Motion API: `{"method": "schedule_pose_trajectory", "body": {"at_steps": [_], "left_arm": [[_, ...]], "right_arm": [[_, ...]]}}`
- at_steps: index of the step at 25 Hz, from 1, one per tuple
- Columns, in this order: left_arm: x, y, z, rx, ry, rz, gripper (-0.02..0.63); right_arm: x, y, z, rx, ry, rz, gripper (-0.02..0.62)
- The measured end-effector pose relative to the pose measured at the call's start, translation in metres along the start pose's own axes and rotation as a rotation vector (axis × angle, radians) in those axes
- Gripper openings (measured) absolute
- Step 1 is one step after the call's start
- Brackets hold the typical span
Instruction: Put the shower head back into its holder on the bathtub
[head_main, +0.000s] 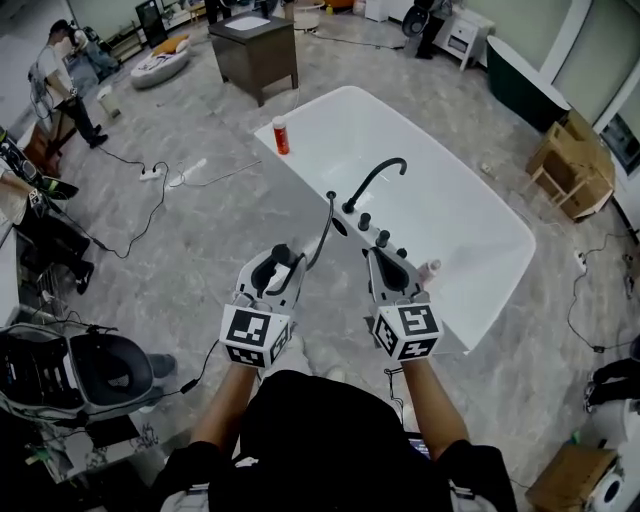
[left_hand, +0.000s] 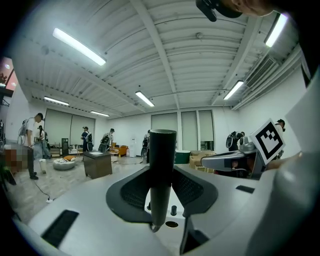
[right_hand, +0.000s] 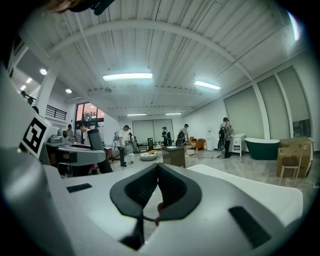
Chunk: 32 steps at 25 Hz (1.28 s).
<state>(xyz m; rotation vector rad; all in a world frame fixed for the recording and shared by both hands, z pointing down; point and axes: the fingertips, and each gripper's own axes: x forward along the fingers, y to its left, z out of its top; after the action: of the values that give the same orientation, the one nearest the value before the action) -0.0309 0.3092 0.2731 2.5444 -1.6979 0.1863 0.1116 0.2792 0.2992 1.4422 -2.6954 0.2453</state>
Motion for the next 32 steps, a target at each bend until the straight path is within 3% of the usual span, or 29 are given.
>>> {"method": "schedule_pose_trajectory", "body": {"at_steps": [8, 32], "left_arm": [[0.029, 0.016, 0.013, -0.025, -0.013, 0.005, 0.147], [0.188, 0.155, 0.054, -0.047, -0.058, -0.138, 0.147]], "right_arm": [[0.030, -0.014, 0.007, -0.012, 0.013, 0.011, 0.021], [0.232, -0.057, 0.041, -0.005, 0.033, -0.073, 0.021]]}}
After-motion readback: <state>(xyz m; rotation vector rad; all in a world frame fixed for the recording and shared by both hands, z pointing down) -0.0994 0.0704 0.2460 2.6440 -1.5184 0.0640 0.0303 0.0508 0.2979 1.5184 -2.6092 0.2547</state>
